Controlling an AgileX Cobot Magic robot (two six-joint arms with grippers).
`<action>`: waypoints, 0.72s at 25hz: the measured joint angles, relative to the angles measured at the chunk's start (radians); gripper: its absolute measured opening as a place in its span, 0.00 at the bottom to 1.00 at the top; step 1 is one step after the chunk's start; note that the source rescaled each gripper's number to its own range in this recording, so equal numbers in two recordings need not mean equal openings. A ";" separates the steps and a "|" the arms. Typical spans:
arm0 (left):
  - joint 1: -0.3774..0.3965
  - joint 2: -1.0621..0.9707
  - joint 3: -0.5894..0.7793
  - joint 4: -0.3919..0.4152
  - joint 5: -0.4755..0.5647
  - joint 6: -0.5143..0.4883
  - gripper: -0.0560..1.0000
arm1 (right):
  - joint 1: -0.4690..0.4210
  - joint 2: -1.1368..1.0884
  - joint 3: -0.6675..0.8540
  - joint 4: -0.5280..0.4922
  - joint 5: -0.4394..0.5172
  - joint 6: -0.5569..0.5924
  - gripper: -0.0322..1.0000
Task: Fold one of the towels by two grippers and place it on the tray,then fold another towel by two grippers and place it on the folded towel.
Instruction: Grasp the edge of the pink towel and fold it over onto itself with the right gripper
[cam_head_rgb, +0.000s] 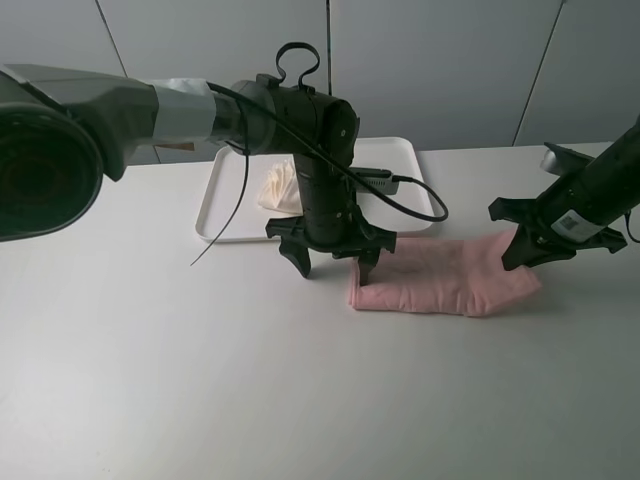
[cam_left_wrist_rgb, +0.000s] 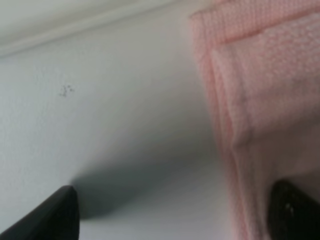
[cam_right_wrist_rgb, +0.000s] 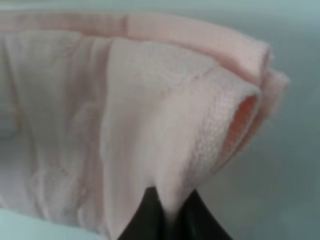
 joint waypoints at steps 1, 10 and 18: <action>0.000 0.000 0.000 0.003 0.000 0.000 0.98 | 0.000 -0.006 0.000 0.017 0.012 -0.008 0.06; 0.000 0.000 0.000 0.013 0.005 0.018 0.98 | 0.000 -0.014 0.000 0.383 0.132 -0.187 0.06; 0.000 0.000 0.000 0.015 0.007 0.025 0.98 | 0.005 -0.014 0.011 0.498 0.145 -0.243 0.06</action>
